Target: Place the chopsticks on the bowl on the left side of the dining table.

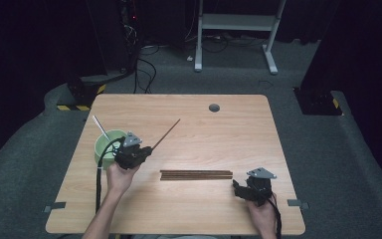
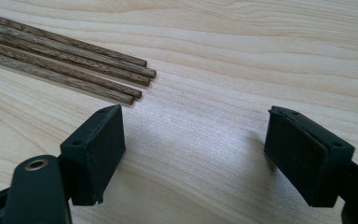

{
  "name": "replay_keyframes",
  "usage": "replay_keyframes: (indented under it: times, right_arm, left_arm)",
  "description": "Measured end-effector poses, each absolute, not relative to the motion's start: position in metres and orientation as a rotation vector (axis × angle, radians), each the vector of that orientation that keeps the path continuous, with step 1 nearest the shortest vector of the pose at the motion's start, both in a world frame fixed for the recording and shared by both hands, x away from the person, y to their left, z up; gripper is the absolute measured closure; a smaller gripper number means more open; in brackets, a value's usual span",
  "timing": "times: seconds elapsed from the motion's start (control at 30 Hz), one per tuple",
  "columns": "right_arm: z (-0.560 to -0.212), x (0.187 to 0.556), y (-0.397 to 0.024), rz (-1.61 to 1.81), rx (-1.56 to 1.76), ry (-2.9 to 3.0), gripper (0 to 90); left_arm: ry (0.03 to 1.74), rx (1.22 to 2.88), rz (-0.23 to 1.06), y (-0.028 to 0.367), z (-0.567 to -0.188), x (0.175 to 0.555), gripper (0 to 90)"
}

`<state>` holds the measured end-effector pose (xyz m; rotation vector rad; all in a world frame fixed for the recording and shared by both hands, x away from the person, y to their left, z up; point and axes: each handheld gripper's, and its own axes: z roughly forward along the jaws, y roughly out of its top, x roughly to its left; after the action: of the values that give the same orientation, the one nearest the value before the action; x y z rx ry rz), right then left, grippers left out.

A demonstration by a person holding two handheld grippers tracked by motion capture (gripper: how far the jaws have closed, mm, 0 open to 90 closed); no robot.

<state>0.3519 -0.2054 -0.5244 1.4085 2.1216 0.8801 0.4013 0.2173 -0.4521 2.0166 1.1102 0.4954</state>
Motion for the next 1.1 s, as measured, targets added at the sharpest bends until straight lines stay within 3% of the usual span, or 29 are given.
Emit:
replay_keyframes:
  times: [1.1]
  right_arm:
    - [-0.524, 0.352, -0.205, 0.88, 1.412, 2.121, 20.0]
  left_arm:
    - [1.164, 1.949, 0.58, 0.275, -0.43, 0.378, 84.4]
